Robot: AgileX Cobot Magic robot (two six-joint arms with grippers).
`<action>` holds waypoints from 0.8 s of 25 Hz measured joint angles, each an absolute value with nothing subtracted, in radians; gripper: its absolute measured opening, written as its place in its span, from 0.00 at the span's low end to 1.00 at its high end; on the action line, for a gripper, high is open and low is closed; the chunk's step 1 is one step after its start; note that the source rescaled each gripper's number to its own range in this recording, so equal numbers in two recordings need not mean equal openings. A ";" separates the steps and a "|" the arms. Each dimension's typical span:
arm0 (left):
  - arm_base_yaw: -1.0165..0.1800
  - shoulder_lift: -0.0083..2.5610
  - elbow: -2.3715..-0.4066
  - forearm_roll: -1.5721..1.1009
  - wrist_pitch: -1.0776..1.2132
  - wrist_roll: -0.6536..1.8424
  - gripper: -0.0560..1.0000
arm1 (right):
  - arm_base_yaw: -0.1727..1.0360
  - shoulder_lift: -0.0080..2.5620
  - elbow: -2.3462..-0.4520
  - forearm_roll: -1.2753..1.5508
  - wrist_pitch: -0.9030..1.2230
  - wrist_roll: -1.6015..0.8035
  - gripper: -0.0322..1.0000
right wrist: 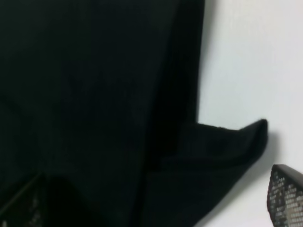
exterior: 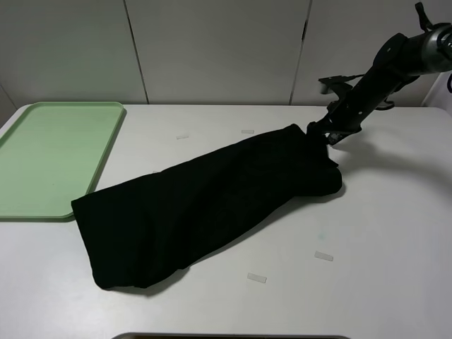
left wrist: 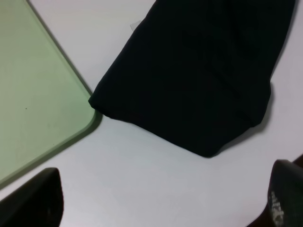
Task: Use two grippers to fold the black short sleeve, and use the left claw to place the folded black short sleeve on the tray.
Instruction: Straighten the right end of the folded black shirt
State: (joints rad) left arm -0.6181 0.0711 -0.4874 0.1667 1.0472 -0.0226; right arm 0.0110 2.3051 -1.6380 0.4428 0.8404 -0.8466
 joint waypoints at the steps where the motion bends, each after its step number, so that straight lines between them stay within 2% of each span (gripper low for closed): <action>1: -0.618 0.071 -0.487 0.167 1.047 -0.023 0.85 | 0.011 2.311 -1.638 0.445 0.840 -0.847 1.00; 10: -0.618 0.071 -0.487 0.167 1.047 -0.023 0.85 | 0.011 2.315 -1.638 0.487 0.863 -0.847 0.99; 14: -0.618 0.071 -0.487 0.167 1.047 -0.023 0.85 | 0.014 2.315 -1.638 0.505 0.896 -0.847 0.92; 18: -0.618 0.071 -0.487 0.167 1.047 -0.023 0.85 | 0.014 2.318 -1.638 0.531 0.913 -0.847 0.90; 20: -0.618 0.071 -0.487 0.167 1.047 -0.023 0.85 | 0.020 2.318 -1.638 0.533 0.924 -0.847 0.85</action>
